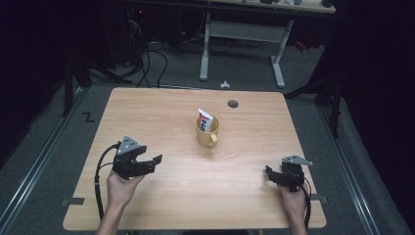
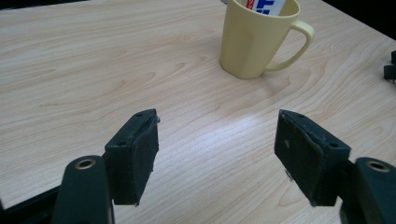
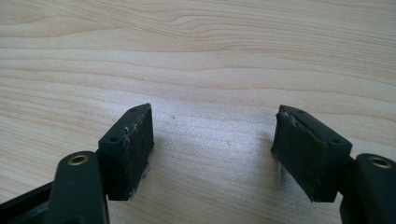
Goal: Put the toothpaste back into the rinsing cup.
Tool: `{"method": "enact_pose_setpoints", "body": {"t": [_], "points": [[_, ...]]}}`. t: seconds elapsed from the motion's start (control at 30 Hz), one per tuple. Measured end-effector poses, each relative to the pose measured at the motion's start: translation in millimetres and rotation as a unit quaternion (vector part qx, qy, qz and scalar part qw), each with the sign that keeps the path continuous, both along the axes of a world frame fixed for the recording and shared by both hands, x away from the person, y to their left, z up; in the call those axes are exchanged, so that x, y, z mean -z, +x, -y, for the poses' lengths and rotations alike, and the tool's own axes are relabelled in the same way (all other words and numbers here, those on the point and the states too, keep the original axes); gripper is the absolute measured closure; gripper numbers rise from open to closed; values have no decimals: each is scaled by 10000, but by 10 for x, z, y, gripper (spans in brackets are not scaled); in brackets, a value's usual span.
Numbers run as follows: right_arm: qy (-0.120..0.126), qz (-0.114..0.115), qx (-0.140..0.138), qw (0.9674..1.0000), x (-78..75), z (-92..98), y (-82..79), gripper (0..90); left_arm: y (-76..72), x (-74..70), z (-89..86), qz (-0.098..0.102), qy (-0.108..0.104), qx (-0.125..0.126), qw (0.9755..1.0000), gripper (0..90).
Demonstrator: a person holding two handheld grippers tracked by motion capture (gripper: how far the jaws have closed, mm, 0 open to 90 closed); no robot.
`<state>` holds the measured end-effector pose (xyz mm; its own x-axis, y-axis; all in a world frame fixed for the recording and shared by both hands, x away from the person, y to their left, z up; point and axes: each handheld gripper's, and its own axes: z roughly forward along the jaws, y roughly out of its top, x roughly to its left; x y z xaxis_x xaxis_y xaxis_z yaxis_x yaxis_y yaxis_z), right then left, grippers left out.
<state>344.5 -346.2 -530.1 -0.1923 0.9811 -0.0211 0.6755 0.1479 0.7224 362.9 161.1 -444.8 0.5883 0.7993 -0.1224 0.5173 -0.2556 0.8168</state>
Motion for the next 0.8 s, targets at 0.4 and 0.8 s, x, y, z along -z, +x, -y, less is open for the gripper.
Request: {"method": "enact_pose_setpoints", "body": {"t": [0.4,0.8], "points": [[0,4,2,10000,1,-1,0,289,-24,147,41,-120,71,-69,9999,311],[4,11,-14,10000,2,-1,1,289,-28,287,76,-249,106,-92,9996,311]]}}
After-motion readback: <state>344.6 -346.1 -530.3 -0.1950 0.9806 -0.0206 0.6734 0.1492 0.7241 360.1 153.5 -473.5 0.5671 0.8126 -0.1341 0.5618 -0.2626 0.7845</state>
